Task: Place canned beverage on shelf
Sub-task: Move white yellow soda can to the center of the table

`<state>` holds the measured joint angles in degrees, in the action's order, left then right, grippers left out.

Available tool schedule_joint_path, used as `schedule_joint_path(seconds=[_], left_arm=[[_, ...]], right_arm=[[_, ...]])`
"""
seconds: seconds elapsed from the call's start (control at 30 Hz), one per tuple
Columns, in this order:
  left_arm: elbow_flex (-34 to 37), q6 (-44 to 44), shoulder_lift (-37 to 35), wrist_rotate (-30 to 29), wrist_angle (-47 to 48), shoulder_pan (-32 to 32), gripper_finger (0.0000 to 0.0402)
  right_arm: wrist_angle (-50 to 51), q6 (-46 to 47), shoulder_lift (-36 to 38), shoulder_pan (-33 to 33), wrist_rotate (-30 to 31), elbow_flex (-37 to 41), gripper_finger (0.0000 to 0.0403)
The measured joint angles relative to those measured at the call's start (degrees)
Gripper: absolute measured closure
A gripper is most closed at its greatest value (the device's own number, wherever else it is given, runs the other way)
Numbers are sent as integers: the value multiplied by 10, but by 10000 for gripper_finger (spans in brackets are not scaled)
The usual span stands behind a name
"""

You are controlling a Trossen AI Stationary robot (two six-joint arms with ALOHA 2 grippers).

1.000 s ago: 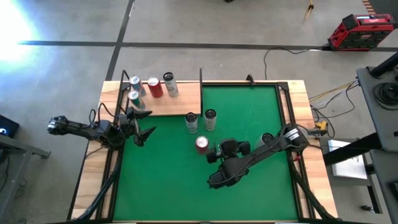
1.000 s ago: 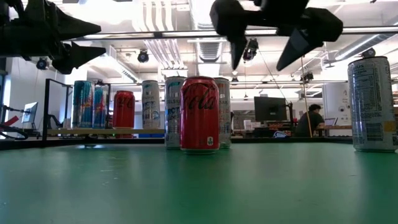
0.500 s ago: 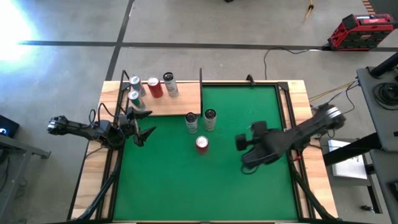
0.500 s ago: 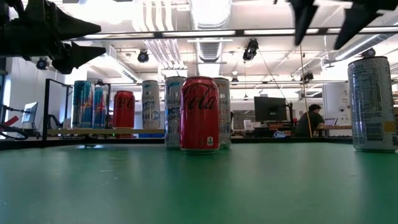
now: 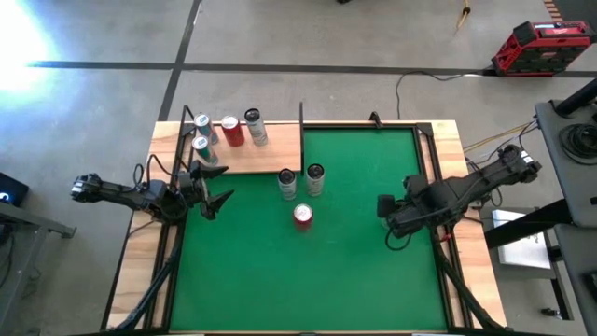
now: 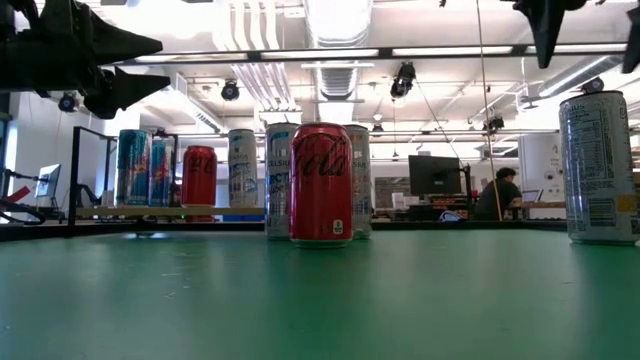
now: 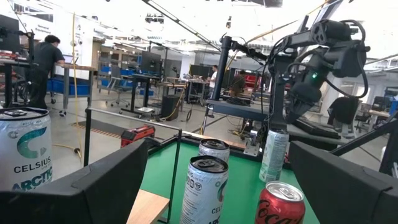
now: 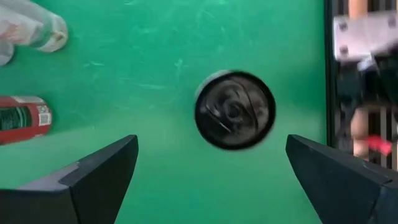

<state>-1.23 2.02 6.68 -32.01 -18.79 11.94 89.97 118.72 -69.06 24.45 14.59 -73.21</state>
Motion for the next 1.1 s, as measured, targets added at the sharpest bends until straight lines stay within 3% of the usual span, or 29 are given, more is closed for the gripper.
schedule_joint_path(seconds=[0.43, 1.1], left_arm=[[0, 0, 0, 0, 0, 0, 27], [0, 0, 0, 0, 0, 0, 27]], right_arm=[[1, 89, 0, 0, -30, 58, 3], [-44, 93, -5, -1, 25, 129, 3]])
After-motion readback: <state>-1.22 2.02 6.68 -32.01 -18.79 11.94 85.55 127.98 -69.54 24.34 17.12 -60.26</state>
